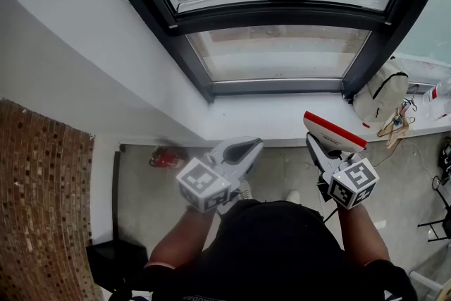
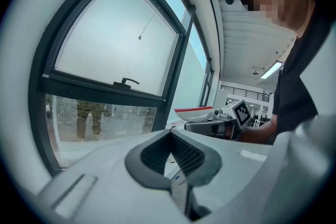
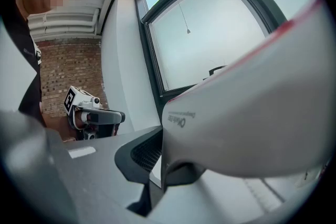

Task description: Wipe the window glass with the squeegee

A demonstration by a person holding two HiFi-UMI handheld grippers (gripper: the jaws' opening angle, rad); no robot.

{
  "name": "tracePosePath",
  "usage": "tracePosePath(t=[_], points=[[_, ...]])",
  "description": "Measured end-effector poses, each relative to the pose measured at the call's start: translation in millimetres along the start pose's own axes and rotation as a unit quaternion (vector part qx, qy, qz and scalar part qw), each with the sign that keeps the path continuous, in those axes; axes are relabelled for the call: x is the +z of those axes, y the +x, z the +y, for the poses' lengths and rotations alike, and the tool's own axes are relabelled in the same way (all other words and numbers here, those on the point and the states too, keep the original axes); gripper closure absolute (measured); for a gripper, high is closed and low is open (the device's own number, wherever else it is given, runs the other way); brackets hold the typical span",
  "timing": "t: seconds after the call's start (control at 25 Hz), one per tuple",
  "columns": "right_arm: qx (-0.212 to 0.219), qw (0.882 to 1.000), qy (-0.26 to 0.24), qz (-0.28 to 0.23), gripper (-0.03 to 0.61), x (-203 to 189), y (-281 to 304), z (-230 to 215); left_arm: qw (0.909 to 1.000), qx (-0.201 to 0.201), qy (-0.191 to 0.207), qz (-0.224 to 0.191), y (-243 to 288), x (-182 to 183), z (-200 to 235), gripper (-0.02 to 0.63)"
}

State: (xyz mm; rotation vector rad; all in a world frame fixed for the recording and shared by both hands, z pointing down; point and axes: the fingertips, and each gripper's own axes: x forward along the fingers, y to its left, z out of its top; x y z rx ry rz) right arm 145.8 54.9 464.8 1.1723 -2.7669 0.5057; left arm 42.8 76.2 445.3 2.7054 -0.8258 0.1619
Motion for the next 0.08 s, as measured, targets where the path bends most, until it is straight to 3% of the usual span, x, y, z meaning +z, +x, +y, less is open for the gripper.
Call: tracePosePath(t=[0.08], points=[[0.0,1.0,0.003,-0.001,0.555,1.9,0.7,1.7,1.0,0.0,0.0,0.0,-0.3,0.4,0.2,0.612]])
